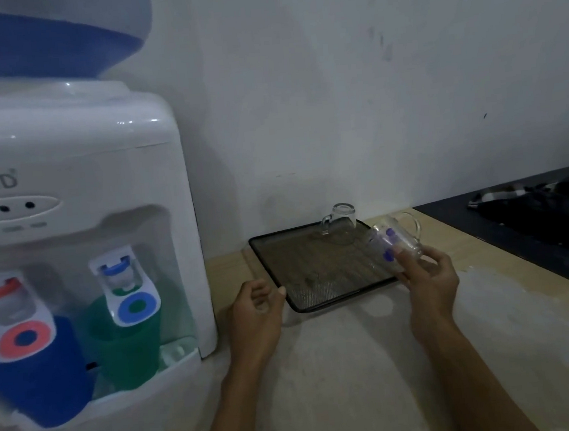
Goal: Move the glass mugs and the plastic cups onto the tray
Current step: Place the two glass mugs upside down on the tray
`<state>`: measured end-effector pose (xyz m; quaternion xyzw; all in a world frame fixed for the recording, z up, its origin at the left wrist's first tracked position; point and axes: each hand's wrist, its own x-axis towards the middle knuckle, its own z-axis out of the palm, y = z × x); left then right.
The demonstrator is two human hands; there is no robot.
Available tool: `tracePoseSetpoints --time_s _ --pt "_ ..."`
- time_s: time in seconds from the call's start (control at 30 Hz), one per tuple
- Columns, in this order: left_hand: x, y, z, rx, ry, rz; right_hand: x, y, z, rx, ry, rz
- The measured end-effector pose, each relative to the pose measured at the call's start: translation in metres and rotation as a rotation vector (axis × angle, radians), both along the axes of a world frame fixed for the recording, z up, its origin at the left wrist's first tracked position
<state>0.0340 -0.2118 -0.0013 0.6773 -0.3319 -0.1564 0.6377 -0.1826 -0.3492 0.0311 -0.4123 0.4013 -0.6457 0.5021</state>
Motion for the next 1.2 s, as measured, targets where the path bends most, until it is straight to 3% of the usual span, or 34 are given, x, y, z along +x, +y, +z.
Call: tracePoseSetpoints --time_s 0.23,0.5,0.6,0.87,1.2 --pt "0.009 0.001 -0.006 -0.060 0.029 0.027 0.002 -0.003 0.003 -0.208 0.476 0.077" --pt "0.007 -0.007 -0.005 -0.071 0.028 0.069 0.025 -0.064 0.053 -0.434 1.360 0.215" --pt "0.007 -0.007 -0.004 -0.060 0.026 0.075 0.045 -0.090 0.075 -0.470 1.580 0.267" --pt "0.008 -0.008 -0.003 -0.040 0.040 0.063 0.076 -0.124 0.086 -0.388 1.757 0.401" --pt "0.006 -0.011 -0.003 -0.022 -0.002 0.094 0.061 -0.147 0.092 -0.317 1.899 0.429"
